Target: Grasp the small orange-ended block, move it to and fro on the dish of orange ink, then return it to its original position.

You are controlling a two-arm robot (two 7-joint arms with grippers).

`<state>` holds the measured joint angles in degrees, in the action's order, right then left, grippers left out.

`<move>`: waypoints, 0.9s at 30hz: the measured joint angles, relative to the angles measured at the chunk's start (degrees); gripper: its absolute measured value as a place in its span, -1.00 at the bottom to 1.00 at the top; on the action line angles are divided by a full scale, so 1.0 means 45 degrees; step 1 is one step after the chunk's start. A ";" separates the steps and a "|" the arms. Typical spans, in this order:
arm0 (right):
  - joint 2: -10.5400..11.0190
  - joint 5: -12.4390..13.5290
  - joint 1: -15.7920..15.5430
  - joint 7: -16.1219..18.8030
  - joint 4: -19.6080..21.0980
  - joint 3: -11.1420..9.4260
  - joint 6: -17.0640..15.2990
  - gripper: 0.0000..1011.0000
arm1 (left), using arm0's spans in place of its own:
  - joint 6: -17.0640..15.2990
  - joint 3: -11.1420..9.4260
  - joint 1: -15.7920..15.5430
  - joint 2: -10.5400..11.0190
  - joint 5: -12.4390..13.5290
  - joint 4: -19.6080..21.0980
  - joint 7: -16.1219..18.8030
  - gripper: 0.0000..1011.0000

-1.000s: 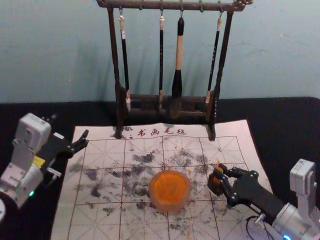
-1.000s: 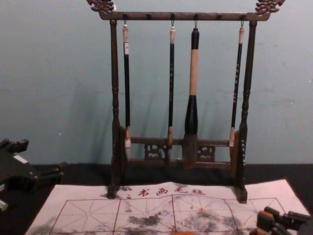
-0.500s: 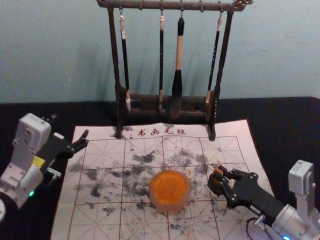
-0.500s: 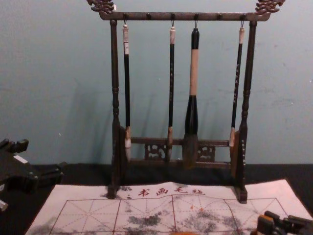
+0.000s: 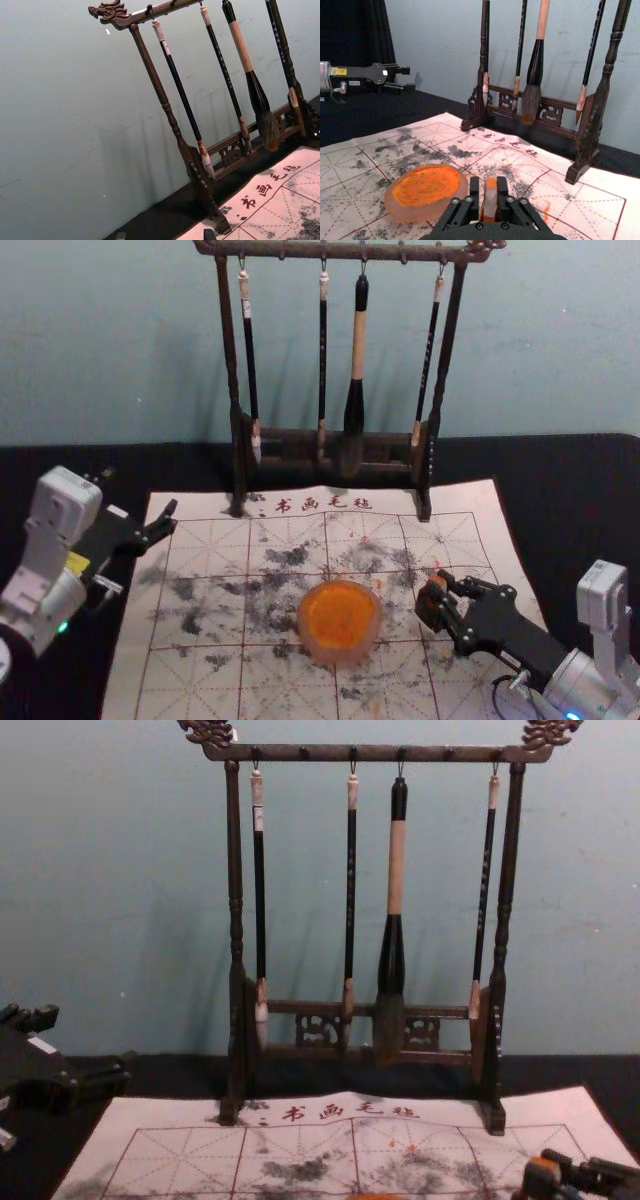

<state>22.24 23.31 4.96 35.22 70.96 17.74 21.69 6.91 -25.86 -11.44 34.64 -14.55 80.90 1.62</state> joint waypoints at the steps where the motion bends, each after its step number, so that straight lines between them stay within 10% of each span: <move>1: 0.0000 -0.0001 0.0000 0.0000 0.0000 0.0000 0.0000 -0.68 | 0.0000 0.0000 0.0001 0.0000 0.0001 -0.0001 0.0000 0.98; 27: -0.0001 0.0006 0.0000 0.0002 0.0000 0.0000 0.0010 0.92 | 0.0000 0.0000 0.0001 0.0000 0.0000 0.0000 0.0000 0.98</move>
<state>22.24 23.34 4.96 35.23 70.96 17.73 21.73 6.91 -25.86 -11.43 34.65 -14.55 80.90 1.62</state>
